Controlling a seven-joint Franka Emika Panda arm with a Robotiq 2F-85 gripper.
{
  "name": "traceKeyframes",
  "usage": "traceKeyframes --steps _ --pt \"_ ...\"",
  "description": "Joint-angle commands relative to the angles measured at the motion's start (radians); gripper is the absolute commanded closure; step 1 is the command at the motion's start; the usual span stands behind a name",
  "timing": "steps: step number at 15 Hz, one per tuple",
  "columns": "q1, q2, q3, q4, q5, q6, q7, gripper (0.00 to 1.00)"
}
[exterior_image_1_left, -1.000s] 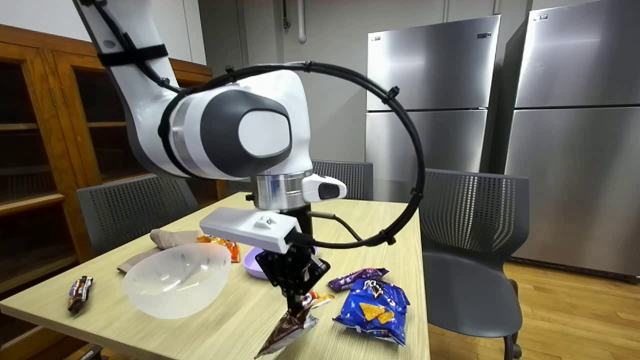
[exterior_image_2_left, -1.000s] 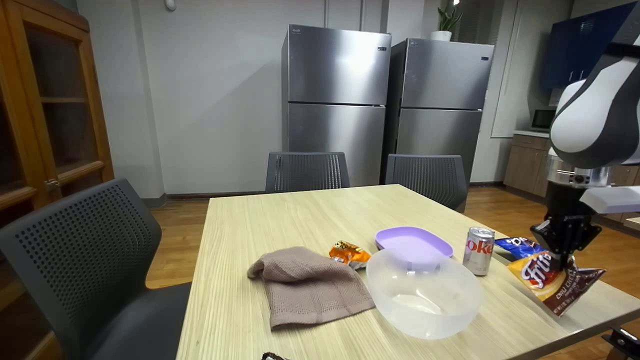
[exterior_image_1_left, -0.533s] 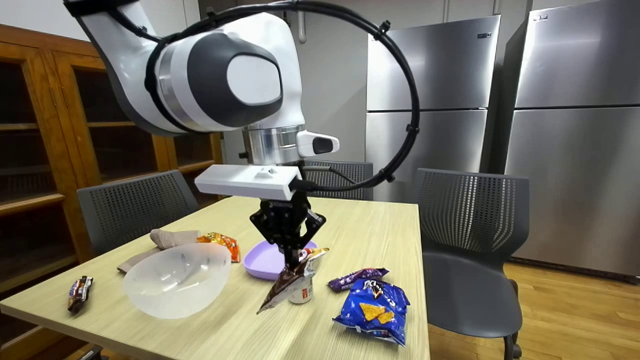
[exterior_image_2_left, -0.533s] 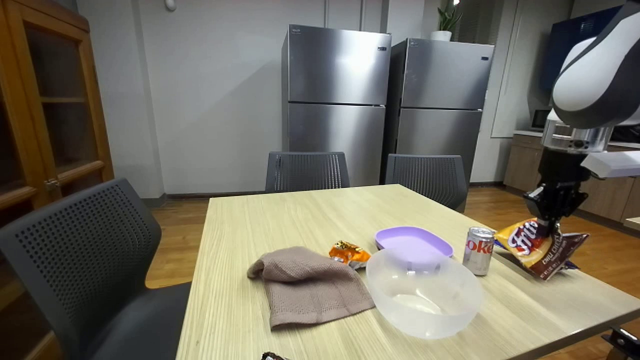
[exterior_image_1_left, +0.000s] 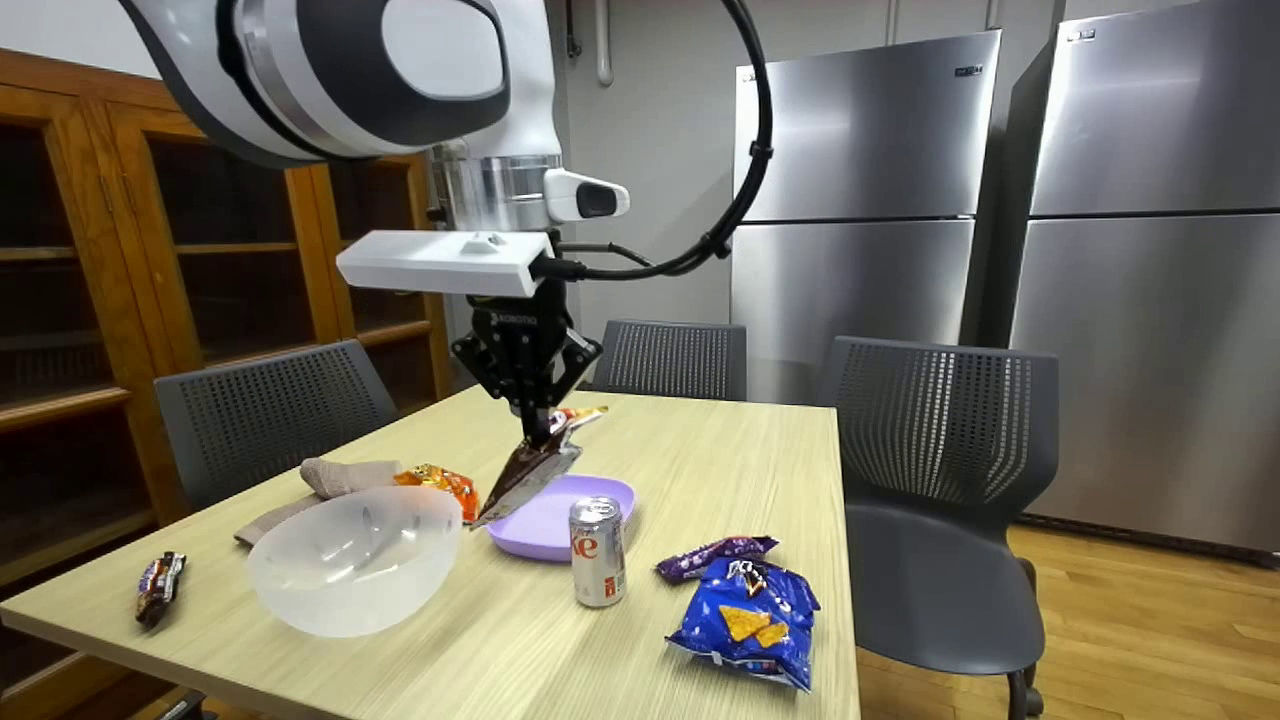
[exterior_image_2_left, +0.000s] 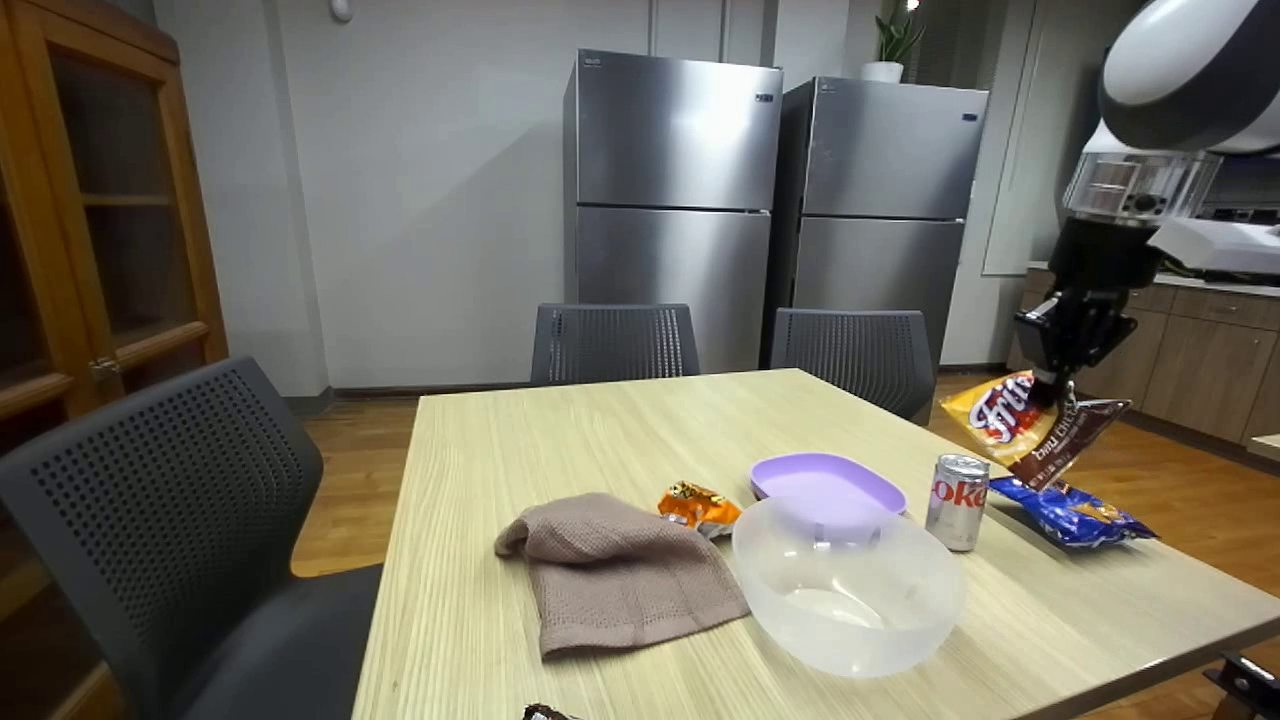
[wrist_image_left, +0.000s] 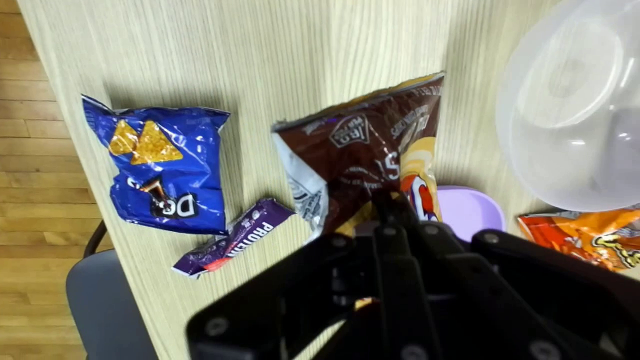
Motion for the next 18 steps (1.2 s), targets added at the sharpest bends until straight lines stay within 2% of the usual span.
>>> traceKeyframes --steps 1,11,18 --pt "0.042 -0.08 0.024 -0.009 0.059 -0.074 -0.024 1.0" --pt "0.23 -0.037 0.076 -0.001 0.259 -0.069 -0.034 1.0" --pt "0.263 0.063 0.129 -0.005 0.287 -0.047 -0.023 1.0"
